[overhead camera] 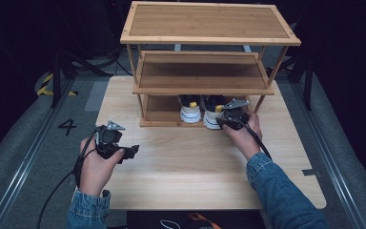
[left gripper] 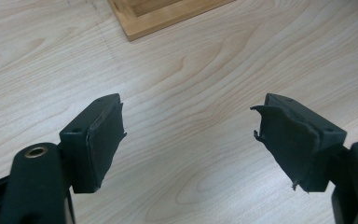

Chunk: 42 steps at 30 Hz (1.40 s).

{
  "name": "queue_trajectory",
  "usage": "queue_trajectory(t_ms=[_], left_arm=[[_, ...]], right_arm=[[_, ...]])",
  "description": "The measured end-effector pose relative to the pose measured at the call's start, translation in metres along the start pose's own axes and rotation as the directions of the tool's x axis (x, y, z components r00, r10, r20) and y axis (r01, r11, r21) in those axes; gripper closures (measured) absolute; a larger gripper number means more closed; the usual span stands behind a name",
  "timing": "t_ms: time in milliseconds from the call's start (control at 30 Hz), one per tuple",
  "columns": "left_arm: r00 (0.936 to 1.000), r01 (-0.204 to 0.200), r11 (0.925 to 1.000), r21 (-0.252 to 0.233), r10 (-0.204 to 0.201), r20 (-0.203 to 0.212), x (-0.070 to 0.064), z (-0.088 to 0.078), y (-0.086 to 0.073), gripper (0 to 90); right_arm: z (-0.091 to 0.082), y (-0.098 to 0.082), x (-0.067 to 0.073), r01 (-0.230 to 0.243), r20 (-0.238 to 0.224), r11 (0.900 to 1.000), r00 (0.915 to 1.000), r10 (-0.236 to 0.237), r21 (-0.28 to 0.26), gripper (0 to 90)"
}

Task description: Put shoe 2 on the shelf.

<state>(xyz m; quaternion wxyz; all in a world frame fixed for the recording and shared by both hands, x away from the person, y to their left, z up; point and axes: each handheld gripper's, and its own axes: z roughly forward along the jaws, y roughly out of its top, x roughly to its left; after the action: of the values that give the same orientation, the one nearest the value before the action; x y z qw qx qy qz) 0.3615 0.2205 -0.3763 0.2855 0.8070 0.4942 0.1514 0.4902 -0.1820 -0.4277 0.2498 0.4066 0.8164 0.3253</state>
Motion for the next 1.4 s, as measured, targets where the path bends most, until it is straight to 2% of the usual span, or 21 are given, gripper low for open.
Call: queue_trajectory(t_ms=[167,267,333,400,567,767,967,1167,1300,1333,1400], left_arm=[[0.9999,0.014,0.9999,-0.009,-0.014,-0.008,0.002,-0.002,-0.004,22.5],[0.9999,0.014,0.9999,-0.008,-0.014,-0.009,0.002,-0.003,-0.005,22.5],[0.9999,0.014,0.9999,-0.008,-0.014,-0.008,0.002,-0.003,-0.005,22.4],[0.9998,0.016,0.9998,-0.008,-0.016,-0.012,0.002,-0.004,-0.006,22.4],[0.9997,0.020,0.9998,-0.006,-0.021,-0.015,0.003,-0.005,-0.007,22.4],[0.9997,0.021,0.9998,-0.001,-0.021,-0.012,0.003,-0.004,-0.007,22.5],[0.9998,0.017,0.9999,-0.003,-0.017,-0.013,0.002,-0.002,-0.005,22.4],[1.0000,-0.001,1.0000,0.005,0.001,0.000,-0.002,0.003,-0.001,22.4],[1.0000,-0.006,1.0000,-0.003,0.006,-0.001,-0.001,0.003,0.000,22.4],[1.0000,-0.003,1.0000,-0.003,0.003,0.003,0.000,0.003,0.000,22.4],[1.0000,-0.001,1.0000,0.000,0.001,0.006,0.000,0.003,0.001,22.4]], right_arm=[[0.006,0.003,0.001,-0.016,-0.001,1.000,0.9999,0.016,-0.011,58.2],[0.010,0.004,0.002,-0.012,0.012,1.000,0.9999,0.012,-0.021,58.2],[0.013,0.004,0.002,-0.010,0.026,1.000,0.9996,0.011,-0.024,54.2],[0.016,0.004,0.002,-0.027,0.023,0.999,0.9994,0.028,-0.026,54.0],[0.022,0.005,-0.002,-0.033,0.042,0.999,0.9985,0.035,-0.038,51.6],[0.029,0.006,0.000,-0.013,0.064,0.998,0.9978,0.017,-0.056,50.5],[0.029,0.007,0.002,-0.003,0.062,0.999,0.9980,0.006,-0.050,53.7],[0.029,0.014,0.004,0.004,0.071,1.000,0.9974,-0.003,-0.006,53.6],[0.027,0.011,0.003,0.009,0.058,1.000,0.9983,-0.007,-0.025,51.5],[0.022,0.011,0.003,-0.012,0.044,0.999,0.9989,0.014,-0.036,51.1],[0.012,0.010,0.002,-0.024,0.031,0.998,0.9992,0.026,-0.055,49.9]])
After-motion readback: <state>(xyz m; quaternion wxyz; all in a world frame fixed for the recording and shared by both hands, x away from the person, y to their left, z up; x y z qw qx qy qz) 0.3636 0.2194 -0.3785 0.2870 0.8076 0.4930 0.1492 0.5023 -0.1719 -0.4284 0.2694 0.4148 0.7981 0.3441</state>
